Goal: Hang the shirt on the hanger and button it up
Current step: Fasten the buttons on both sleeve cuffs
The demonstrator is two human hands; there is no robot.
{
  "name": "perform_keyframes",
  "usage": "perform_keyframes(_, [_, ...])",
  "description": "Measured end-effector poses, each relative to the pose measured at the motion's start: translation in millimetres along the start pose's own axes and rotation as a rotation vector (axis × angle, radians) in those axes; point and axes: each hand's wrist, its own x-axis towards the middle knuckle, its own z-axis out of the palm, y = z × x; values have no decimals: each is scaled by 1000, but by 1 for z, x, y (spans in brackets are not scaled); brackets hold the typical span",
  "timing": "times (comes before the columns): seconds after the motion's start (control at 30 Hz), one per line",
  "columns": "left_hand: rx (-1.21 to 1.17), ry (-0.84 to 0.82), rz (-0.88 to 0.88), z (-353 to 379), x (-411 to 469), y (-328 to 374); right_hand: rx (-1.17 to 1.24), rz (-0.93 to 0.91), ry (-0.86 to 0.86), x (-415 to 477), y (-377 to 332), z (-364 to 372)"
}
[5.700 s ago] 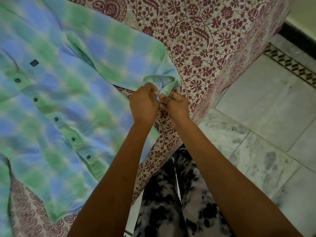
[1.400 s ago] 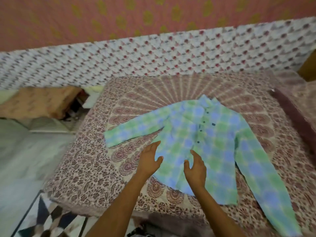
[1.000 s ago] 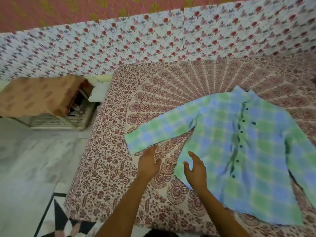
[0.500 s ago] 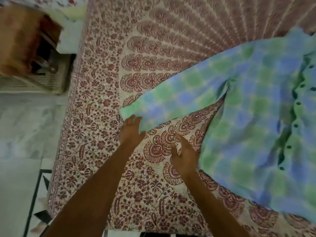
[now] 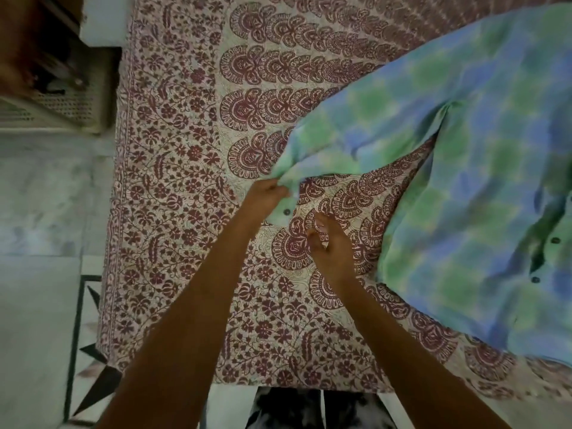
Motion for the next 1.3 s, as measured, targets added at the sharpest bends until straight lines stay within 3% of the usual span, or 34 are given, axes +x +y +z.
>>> perform_keyframes(0.13, [-284,-31,-77,16,-26,0,99,-54,39,-6,-12,0])
perform_keyframes(0.3, [-511,-150,-125,25,-38,-18,294,78,79,-9,-15,0])
perform_keyframes(0.43, [-460,-253,2,23,-49,-25,356,150,148,-5,-11,3])
perform_keyframes(0.57, [-435,-110,18,15,-53,-18,698,186,80,-4,-15,-1])
perform_keyframes(0.73, [-743,-299,53,6,-55,4,793,494,-81,2,-28,4])
perform_keyframes(0.83, [-804,-351,60,3,-54,10,925,553,-127,6,-33,12])
perform_keyframes(0.9, [-750,-309,62,-2,-52,12,1113,571,-124,7,-34,9])
perform_keyframes(0.97, [-665,-208,42,-5,-50,10,1116,575,-13,6,-32,4])
perform_keyframes(1.1, [-198,191,71,-3,-41,-10,764,467,412,1,-10,0])
perform_keyframes(1.17, [128,281,159,-1,-34,-30,626,390,574,-5,3,-6])
perform_keyframes(1.23, [540,299,242,3,-29,-49,475,276,613,-14,14,-9])
perform_keyframes(1.3, [708,323,310,9,-29,-56,290,159,586,-22,25,-8])
